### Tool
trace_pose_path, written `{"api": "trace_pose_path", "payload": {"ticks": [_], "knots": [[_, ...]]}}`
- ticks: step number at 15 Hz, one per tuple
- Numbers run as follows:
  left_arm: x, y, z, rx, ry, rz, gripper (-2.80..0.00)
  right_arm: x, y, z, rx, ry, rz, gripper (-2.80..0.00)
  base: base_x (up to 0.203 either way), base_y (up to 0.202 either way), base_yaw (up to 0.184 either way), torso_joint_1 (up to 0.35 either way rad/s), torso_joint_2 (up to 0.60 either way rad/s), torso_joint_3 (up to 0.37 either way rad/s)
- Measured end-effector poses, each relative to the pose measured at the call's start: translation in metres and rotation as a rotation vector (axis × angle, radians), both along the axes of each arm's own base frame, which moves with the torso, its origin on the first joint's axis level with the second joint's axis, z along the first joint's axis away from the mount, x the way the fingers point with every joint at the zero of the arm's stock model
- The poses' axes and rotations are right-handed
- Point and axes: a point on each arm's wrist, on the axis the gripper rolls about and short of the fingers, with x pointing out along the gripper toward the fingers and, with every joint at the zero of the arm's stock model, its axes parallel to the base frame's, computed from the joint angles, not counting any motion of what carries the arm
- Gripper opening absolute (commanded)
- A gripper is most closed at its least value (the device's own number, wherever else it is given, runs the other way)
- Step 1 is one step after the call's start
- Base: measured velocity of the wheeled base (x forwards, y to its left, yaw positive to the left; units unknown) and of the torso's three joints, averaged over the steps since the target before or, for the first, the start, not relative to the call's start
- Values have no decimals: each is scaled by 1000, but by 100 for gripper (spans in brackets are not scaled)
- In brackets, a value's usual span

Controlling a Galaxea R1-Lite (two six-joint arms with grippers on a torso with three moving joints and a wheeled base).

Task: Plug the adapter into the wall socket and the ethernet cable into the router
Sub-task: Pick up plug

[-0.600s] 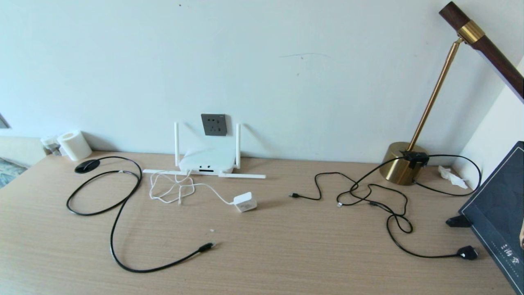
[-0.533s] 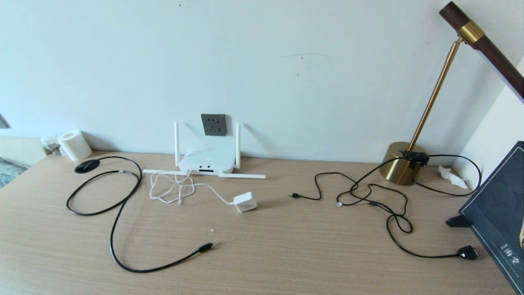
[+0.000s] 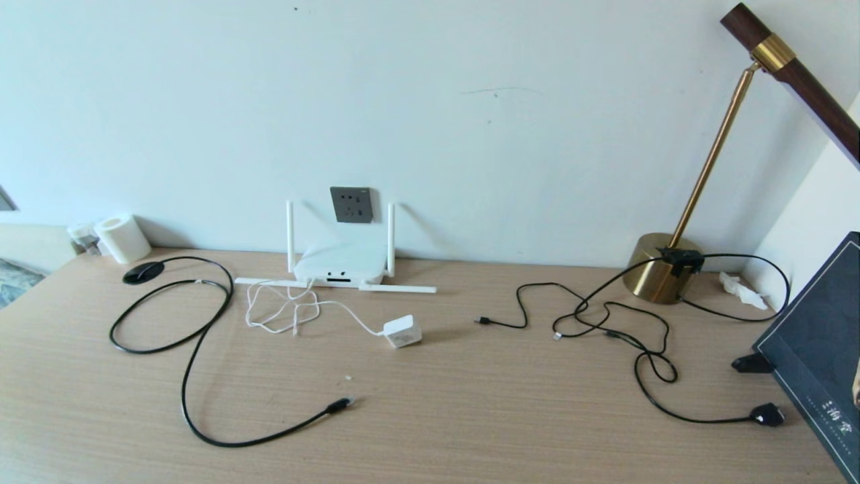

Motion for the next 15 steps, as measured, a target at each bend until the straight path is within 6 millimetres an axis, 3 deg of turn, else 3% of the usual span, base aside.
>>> {"api": "trace_pose_path", "payload": {"ticks": [2,4,7,9,10,12,15], "knots": [[40,-6,50,39,57,-126,-280,0,0,0,0,0,0,-280,0,0,0,0,0,0],[101,-20,76,98,154,-252,-280,0,0,0,0,0,0,-280,0,0,0,0,0,0],[204,-49,84,193,261,-403,-280,0,0,0,0,0,-1,-280,0,0,0,0,0,0],[270,-66,78,301,260,-475,-280,0,0,0,0,1,0,-280,0,0,0,0,0,0],[297,-73,71,389,244,-514,0,0,0,0,0,0,0,-280,0,0,0,0,0,0],[334,-80,50,598,234,-614,0,0,0,0,0,0,0,-280,0,0,0,0,0,0],[364,-86,16,858,251,-777,0,0,0,0,0,0,0,-280,0,0,0,0,0,0]]}}
